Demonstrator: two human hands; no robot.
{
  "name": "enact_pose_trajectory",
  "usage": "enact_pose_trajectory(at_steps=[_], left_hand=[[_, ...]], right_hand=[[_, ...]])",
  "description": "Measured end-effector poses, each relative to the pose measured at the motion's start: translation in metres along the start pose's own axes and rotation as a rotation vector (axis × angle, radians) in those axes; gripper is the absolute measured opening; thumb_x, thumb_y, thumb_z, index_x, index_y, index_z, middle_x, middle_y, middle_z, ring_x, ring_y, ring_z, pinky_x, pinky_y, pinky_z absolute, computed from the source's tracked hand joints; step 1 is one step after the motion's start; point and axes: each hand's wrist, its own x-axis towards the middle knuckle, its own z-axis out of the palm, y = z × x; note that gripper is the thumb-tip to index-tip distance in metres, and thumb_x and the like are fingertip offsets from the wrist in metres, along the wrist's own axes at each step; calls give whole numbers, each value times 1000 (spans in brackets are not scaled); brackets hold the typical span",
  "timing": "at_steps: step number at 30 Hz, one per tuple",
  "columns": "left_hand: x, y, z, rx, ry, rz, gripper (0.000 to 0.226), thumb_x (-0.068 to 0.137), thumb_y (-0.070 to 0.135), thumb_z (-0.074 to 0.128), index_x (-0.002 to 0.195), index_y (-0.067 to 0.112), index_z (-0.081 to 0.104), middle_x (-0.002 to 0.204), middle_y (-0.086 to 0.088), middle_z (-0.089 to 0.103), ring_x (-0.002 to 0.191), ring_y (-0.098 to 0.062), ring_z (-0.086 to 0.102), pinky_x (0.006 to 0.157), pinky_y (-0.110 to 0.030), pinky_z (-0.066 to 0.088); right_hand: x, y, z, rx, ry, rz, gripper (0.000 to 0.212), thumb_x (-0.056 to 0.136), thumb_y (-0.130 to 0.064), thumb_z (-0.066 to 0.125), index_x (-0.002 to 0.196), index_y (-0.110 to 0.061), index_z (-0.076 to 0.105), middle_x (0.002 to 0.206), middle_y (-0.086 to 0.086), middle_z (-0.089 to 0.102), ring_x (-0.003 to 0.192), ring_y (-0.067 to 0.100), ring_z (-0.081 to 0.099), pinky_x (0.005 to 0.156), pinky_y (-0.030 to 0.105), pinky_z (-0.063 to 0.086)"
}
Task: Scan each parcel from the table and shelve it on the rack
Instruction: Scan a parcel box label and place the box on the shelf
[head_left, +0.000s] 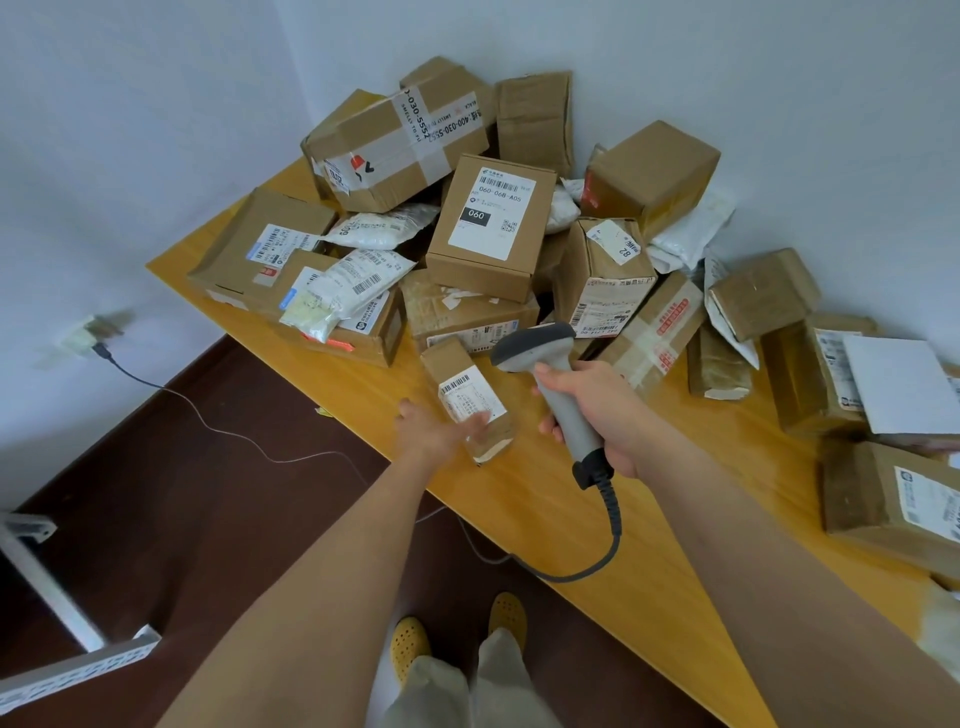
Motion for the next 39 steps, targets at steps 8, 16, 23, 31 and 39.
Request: enact_pose_trajectory(at_steps=[8,16,23,31,39], left_hand=[[-15,-11,18,-283,-308,-175,97,73,47,82,146,18,26,145,-5,42,128,-31,47,82,-48,57],[-16,-3,20,-428,-304,-37,65,90,8,68,143,12,32,134,-9,56,115,-28,60,90,-44,55],[-11,-1,-5,94,21,378,22,82,0,69,101,6,62,98,-6,61,88,-20,55,69,-27,43],[-13,-32,2,335,125,559,32,83,-1,65,113,6,57,121,-8,45,92,-18,49,77,-25,41],[-20,-26,2,327,16,603,60,84,-7,51,140,11,45,125,-8,60,115,-25,56,86,-27,44]], right_hand=[[-4,2,-1,6,-12,1,29,97,-33,61,106,-6,59,77,12,59,46,12,57,49,26,45],[-11,6,-4,21,-13,-15,26,98,-30,59,102,-5,59,73,11,56,43,10,56,47,24,44],[-20,5,-6,52,-24,-20,22,98,-29,60,98,-7,61,65,5,60,45,11,56,48,25,44],[-27,11,-14,61,3,49,26,99,-35,56,107,-10,55,81,10,58,53,14,58,54,26,46],[-33,16,-19,115,62,70,31,98,-35,58,113,-8,54,85,11,62,59,19,60,58,29,48]])
